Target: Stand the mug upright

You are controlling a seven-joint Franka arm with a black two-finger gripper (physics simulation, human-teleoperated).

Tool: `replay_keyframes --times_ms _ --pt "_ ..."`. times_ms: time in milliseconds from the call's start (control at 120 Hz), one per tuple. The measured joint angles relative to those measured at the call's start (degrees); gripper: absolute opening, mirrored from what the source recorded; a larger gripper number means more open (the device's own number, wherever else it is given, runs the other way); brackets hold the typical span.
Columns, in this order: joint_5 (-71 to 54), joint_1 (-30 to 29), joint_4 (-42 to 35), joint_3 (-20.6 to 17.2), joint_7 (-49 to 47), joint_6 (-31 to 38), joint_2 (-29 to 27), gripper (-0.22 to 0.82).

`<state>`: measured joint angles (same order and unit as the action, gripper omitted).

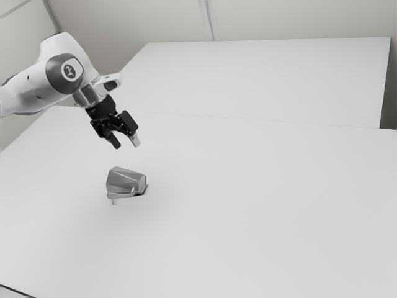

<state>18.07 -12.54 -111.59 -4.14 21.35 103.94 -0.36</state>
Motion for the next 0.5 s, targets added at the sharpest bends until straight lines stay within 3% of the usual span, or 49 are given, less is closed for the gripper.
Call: replay_keyframes --times_ms 233,500 --pt "5.3 -2.4 -1.9 0.0 9.2 1.6 2.8 0.6" --pt "7.9 -12.5 -2.5 -0.1 16.2 2.2 4.0 0.6"
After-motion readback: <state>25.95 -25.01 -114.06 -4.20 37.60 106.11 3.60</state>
